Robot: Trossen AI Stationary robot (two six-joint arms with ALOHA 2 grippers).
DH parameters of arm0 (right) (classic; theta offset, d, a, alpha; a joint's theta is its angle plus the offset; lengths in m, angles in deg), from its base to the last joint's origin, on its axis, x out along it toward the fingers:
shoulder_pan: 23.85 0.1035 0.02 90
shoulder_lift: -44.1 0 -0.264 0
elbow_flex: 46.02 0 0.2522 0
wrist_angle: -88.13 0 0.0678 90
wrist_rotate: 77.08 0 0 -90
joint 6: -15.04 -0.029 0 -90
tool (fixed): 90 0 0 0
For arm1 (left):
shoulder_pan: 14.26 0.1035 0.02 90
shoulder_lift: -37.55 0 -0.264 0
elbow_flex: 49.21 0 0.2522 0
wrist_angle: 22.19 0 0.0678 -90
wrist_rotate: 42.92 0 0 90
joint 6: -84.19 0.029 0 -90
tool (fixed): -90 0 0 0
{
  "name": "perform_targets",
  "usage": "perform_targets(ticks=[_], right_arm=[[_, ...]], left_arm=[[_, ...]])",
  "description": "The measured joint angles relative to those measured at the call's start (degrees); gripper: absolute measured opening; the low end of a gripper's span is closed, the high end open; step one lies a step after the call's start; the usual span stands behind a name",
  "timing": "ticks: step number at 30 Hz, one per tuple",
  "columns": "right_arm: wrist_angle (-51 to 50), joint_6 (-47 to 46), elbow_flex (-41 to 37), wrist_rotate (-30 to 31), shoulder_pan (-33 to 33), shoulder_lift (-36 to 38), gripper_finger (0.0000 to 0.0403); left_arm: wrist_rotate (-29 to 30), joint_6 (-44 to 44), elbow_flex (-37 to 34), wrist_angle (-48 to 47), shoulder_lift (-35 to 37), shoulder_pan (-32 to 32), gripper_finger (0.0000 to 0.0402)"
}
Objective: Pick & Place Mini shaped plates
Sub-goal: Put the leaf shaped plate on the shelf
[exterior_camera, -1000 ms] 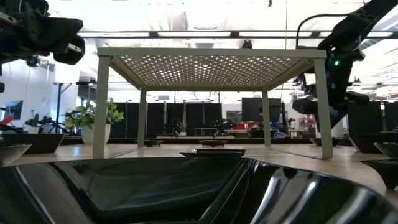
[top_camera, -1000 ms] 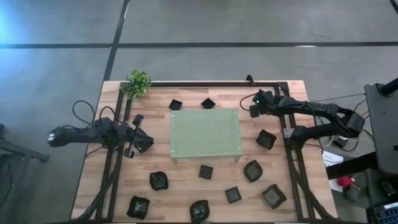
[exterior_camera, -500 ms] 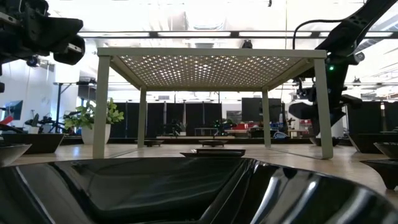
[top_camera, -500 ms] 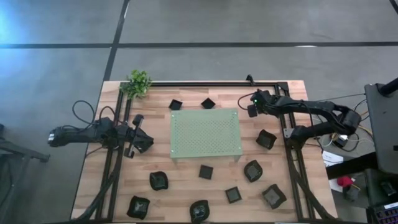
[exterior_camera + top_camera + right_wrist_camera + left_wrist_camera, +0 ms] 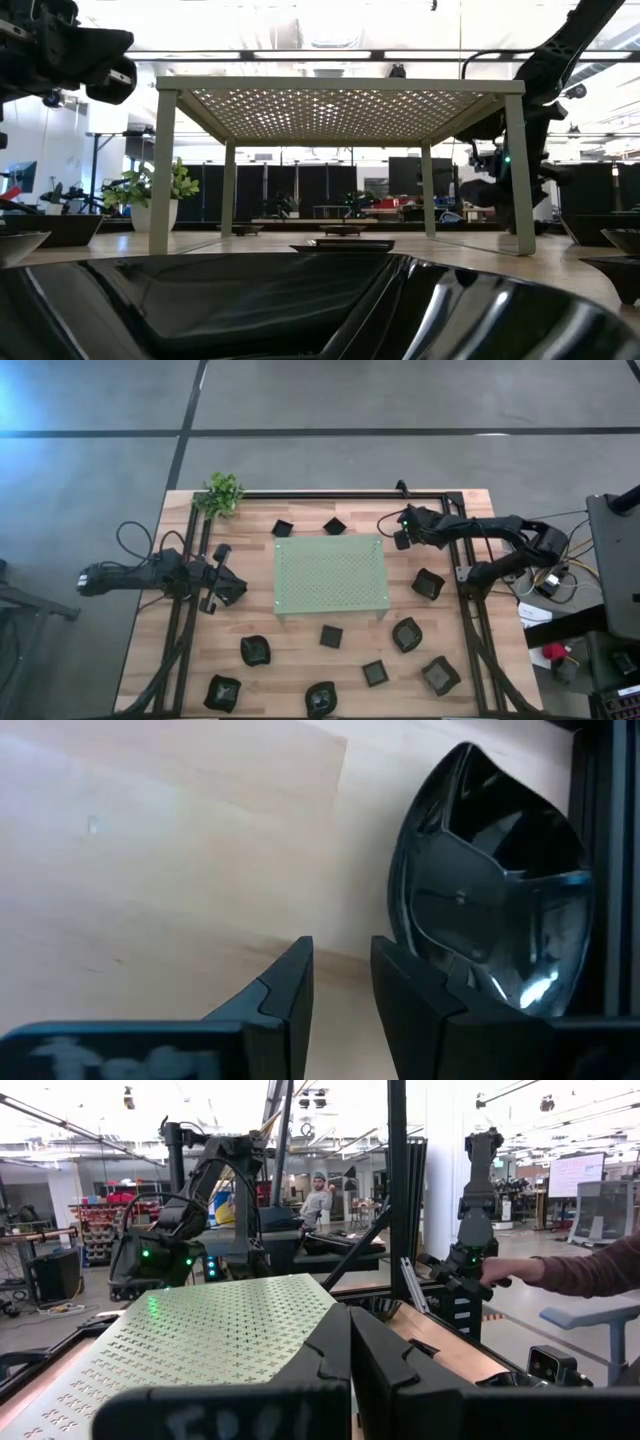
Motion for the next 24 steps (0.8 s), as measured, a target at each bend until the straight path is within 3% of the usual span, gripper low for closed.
perform_targets(ticks=[17, 24], right_arm=[[0.4, 3.2, 0.0, 0.8, 0.0, 7.0, 0.0091], [-0.5, 2.9, -0.1, 1.3, -0.3, 5.9, 0.0091]], left_arm=[[0.0, 0.0, 0.0, 0.0, 0.0, 0.0, 0.0000], [0.0, 0.0, 0.0, 0.0, 0.0, 0.0, 0.0000]])
